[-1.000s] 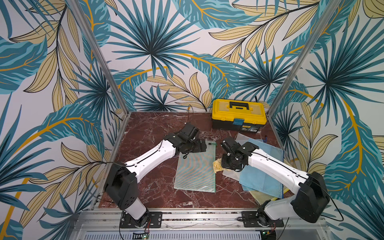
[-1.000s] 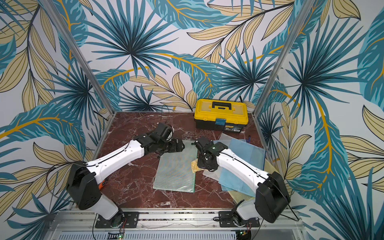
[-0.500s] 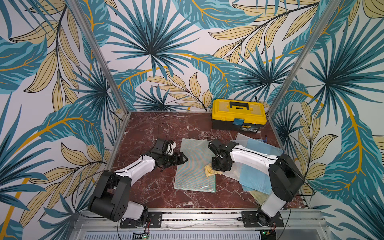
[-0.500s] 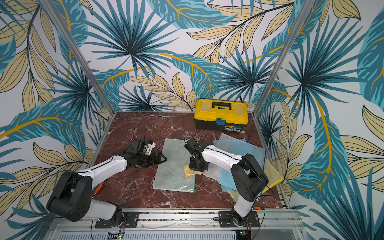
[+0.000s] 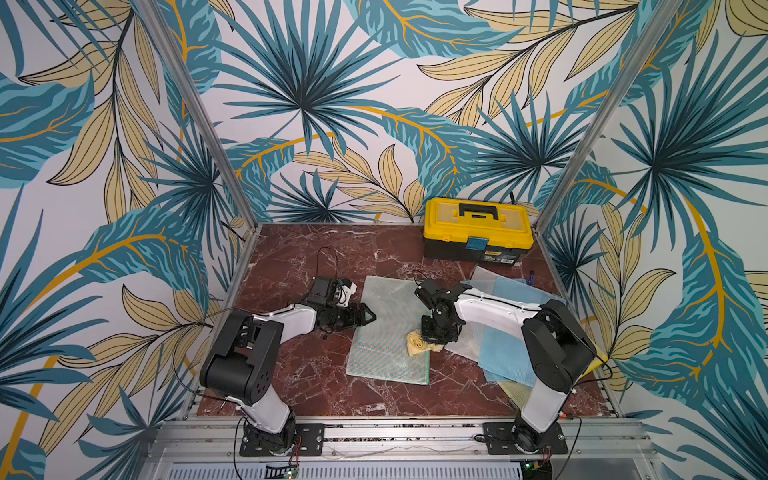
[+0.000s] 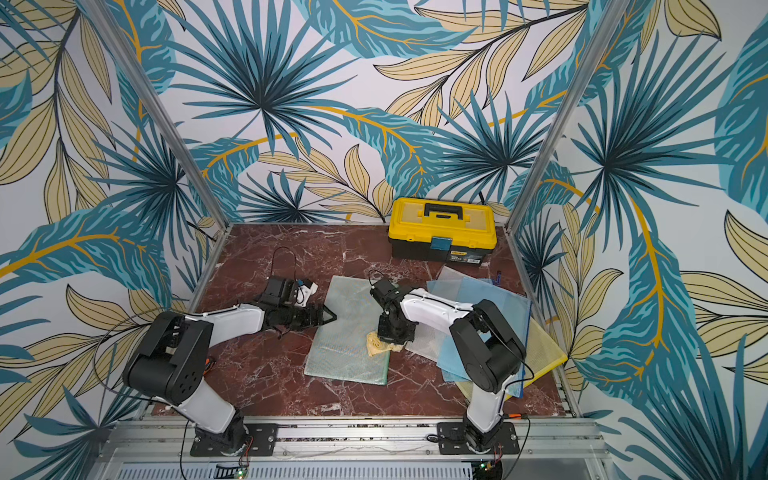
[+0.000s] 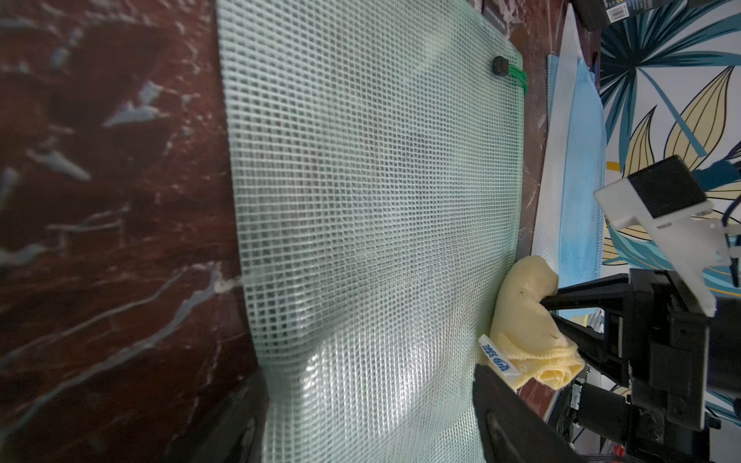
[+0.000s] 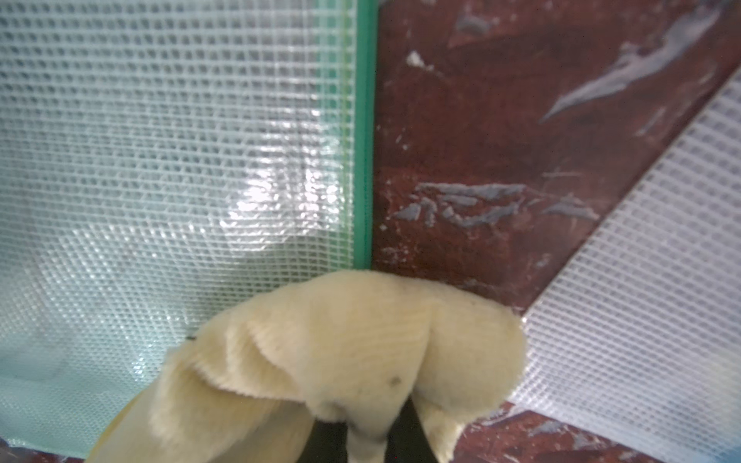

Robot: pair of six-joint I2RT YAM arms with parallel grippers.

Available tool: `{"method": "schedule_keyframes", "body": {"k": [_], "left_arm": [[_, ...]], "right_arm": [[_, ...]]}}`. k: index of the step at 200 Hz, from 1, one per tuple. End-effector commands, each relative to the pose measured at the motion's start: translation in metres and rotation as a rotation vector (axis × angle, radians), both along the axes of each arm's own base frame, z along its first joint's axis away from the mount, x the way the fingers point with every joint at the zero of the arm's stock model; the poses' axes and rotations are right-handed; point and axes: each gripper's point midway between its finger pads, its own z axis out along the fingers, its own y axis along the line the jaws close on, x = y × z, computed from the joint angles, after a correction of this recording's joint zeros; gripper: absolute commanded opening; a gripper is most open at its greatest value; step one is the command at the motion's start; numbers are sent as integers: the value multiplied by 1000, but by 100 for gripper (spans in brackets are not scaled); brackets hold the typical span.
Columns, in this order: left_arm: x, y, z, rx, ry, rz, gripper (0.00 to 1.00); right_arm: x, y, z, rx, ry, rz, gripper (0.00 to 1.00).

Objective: Wipe the document bag
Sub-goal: Adjust the document bag at the center of the board.

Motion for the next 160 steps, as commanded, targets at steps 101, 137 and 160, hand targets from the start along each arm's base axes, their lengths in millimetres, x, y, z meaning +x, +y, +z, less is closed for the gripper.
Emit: {"method": "schedule_keyframes", "body": {"k": [101,137,160], "left_arm": [[-32,-28,26,-75,64,-61,45],[-39,-17,39,-89,46,-7,58],[-47,-18,43,-114,57,-13,58]], "right_arm": [[-7,4,-23,0,62,48,0],[-10,2,-32,-11,85,53,0],[-12,3,-38,-13,100,55,0]]}}
